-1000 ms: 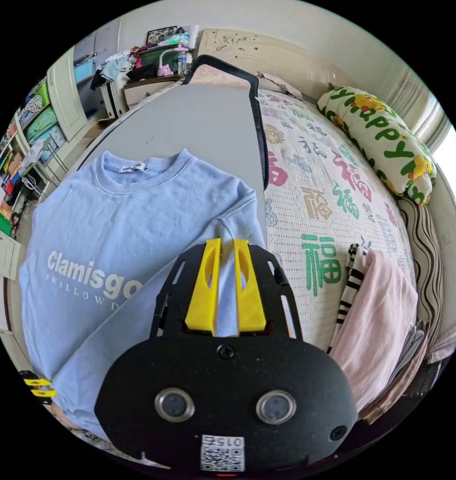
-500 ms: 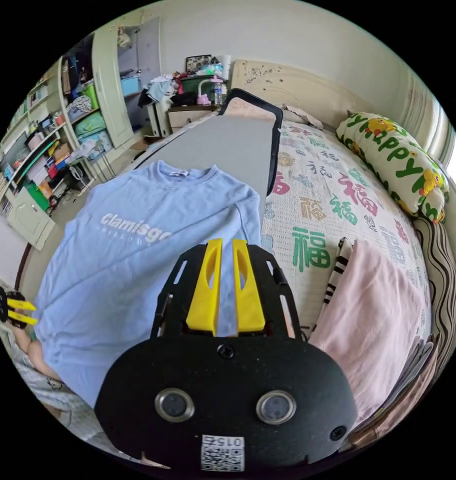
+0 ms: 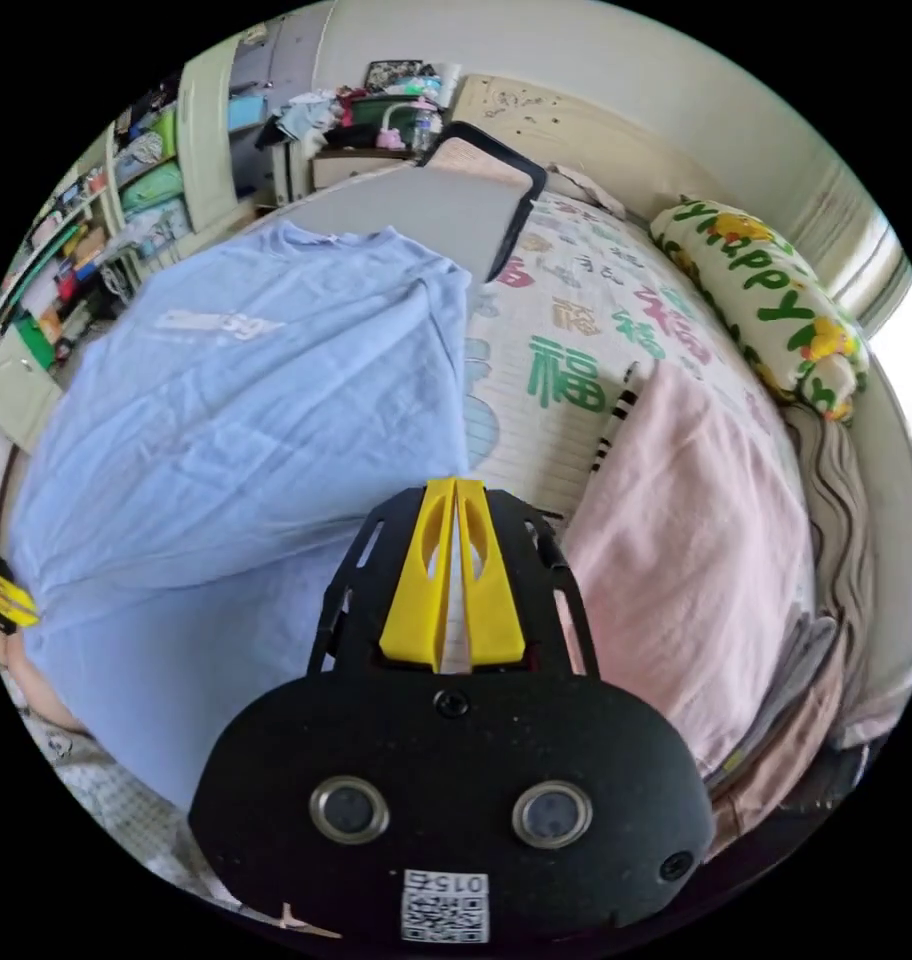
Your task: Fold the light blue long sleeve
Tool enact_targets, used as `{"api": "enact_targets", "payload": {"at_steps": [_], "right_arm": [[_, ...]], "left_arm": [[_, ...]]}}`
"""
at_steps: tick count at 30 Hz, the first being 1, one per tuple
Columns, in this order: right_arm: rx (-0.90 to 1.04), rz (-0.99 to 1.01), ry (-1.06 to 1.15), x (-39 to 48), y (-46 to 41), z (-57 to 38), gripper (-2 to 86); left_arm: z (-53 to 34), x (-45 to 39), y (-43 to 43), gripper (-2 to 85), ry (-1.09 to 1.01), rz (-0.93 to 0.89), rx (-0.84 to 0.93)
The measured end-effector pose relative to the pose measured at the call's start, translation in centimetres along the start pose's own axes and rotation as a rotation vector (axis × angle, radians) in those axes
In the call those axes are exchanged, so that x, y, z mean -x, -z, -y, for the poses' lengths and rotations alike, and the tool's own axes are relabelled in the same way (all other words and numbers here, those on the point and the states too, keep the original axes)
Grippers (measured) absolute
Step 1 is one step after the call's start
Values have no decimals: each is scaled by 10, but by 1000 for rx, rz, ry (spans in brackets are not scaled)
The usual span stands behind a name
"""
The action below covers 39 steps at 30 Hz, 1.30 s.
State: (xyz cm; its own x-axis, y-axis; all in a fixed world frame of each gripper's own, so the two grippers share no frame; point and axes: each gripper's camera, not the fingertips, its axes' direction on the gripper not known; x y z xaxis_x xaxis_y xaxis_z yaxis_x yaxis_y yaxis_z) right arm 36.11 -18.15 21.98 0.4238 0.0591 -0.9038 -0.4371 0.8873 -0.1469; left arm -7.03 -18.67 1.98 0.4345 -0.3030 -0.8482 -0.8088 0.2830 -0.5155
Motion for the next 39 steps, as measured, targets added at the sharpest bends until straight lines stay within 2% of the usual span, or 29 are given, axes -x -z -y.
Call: {"api": "enact_targets", "payload": {"at_steps": [1,3,6,9,11,12,14,15,17,20,22,23,26,31,33,36,39], "right_arm": [[63,-110,2,5,-19,-3,-8],[17,-79,-42,5,-21,-14,-9],[-65,88,-99,5,-1,-24,-10],[-142,141,-105,11,24,-27,-10],[-243,236,-32,28,57,-26,-10],[-268,262,-2,35,66,-25,-10],[-354,348,106,72,100,-15,-9],[-374,372,132,83,108,-12,-9],[-435,483,248,136,135,7,-5],[-446,571,421,220,162,39,3],[-477,589,580,278,177,52,13],[-484,581,679,318,185,59,24],[-444,465,878,413,191,75,55],[-263,295,1017,514,162,103,102],[-186,291,1054,531,150,106,98],[-252,322,1032,528,155,100,35],[-245,378,1014,523,155,93,25]], "left_arm": [[-3,4,2,13,2,-2,0],[-7,10,6,12,-1,-2,-1],[-18,27,20,15,8,-57,-13],[-53,65,71,24,106,-117,-191],[-103,115,124,41,291,-82,-398],[-119,130,135,46,346,-72,-446],[-197,203,158,74,634,-50,-579],[-219,223,159,78,709,-68,-609],[-313,301,140,95,993,-185,-733],[-405,368,85,117,1288,-305,-806],[-442,397,46,133,1390,-467,-874],[-457,414,23,142,1410,-568,-916],[-480,447,-20,160,1462,-687,-918],[-490,481,-67,173,1440,-868,-947],[-488,487,-80,180,1411,-941,-962],[-481,490,-96,203,1368,-1028,-1018],[-475,493,-105,201,1344,-1073,-1077]]}}
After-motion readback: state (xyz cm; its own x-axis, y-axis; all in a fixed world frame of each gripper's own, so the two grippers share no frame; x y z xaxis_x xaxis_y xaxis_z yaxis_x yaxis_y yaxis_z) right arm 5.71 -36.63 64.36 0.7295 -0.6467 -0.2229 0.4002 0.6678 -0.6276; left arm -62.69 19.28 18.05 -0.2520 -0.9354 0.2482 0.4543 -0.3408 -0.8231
